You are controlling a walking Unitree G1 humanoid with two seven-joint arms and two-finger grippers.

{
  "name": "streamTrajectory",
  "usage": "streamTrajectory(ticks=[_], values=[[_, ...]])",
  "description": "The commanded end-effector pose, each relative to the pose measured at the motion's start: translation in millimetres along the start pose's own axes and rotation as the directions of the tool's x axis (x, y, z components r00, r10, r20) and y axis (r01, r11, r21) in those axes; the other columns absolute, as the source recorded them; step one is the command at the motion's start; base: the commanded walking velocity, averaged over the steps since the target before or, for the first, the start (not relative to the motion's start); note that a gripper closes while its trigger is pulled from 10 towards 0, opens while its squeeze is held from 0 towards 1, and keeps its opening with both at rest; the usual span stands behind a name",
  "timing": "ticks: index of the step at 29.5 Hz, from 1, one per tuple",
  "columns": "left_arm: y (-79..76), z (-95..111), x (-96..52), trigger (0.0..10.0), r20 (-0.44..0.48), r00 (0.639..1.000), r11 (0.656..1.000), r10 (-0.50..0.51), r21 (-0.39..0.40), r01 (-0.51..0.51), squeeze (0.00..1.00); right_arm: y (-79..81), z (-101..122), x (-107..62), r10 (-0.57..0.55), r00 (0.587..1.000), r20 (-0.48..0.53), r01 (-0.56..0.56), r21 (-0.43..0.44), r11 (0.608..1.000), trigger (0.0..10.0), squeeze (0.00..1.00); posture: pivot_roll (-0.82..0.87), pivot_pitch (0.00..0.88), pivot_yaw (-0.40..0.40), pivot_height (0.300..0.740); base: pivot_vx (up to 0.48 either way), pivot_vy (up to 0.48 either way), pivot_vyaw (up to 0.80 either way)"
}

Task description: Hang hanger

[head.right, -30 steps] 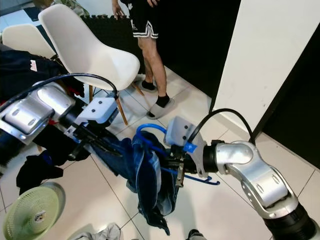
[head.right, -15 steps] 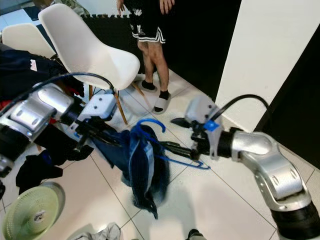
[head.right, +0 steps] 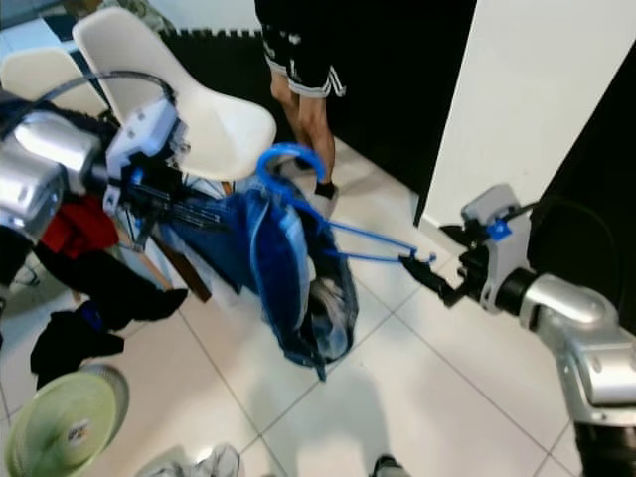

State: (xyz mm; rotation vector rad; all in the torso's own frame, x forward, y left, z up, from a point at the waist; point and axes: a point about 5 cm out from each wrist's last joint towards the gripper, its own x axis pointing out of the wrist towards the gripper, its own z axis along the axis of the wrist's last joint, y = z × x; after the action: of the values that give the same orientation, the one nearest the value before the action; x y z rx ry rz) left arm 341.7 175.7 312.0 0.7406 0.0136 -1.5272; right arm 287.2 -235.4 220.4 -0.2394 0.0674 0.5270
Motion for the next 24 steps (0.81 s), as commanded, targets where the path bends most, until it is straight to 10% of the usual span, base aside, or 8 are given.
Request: streamTrajectory(ticks=[1, 2, 7, 13, 14, 15, 16, 24], values=[[7.0, 22, -22.2, 0.0, 0.129, 0.989, 0.995, 0.077, 0.055, -0.084, 0.0, -6.5, -26, -4.8, -0.08, 0.991, -0.104, 0.087, 0.061, 0.994, 10.0, 0.72, 0.05, 0.161, 0.063, 0.74, 0.0, 0.0, 0.0], [9.6, 24, -28.3, 0.0, 0.15, 0.983, 0.992, 0.105, 0.05, -0.114, 0.0, -9.9, -34, -10.3, -0.116, 0.986, -0.119, 0.13, 0.121, 0.984, 10.0, 0.0, 0.05, 0.165, 0.06, 0.74, 0.0, 0.0, 0.0], [13.8, 32, -38.6, 0.0, 0.24, 0.959, 0.987, 0.149, 0.029, -0.16, 0.0, -3.2, -51, -27.9, -0.055, 0.991, -0.125, 0.085, 0.247, 0.965, 10.0, 0.0, 0.05, 0.162, 0.059, 0.74, 0.0, 0.0, 0.0], [16.6, 37, -12.9, 0.0, 0.394, 0.904, 0.985, 0.169, -0.029, -0.171, 0.0, 48.7, -56, -32.2, 0.204, 0.974, -0.098, -0.167, 0.292, 0.942, 10.0, 0.0, 0.04, 0.169, 0.07, 0.74, 0.0, 0.0, 0.0], [13.7, 33, -4.0, 4.4, 0.404, 0.901, 0.987, 0.16, -0.042, -0.157, 0.0, 57.5, -57, -32.0, 0.233, 0.967, -0.099, -0.195, 0.298, 0.934, 10.0, 0.0, 0.04, 0.172, 0.073, 0.74, 0.0, 0.0, 0.0], [11.6, 31, 1.1, 4.4, 0.409, 0.9, 0.988, 0.153, -0.05, -0.146, 0.0, 61.9, -58, -31.8, 0.246, 0.964, -0.1, -0.206, 0.304, 0.93, 10.0, 0.0, 0.04, 0.174, 0.075, 0.74, 0.0, 0.0, 0.0], [7.1, 26, 9.3, 10.0, 0.415, 0.899, 0.99, 0.139, -0.061, -0.125, 0.0, 66.0, -60, -32.2, 0.252, 0.961, -0.112, -0.206, 0.316, 0.926, 10.0, 0.0, 0.03, 0.175, 0.081, 0.74, 0.0, 0.0, -0.8], [-28.9, -19, 67.2, 10.0, 0.399, 0.901, 0.972, 0.168, -0.22, -0.084, 0.0, 72.5, -64, -44.3, 0.244, 0.958, -0.149, -0.18, 0.346, 0.921, 10.0, 0.0, 0.02, 0.199, 0.093, 0.74, 0.0, 0.0, -0.8]])
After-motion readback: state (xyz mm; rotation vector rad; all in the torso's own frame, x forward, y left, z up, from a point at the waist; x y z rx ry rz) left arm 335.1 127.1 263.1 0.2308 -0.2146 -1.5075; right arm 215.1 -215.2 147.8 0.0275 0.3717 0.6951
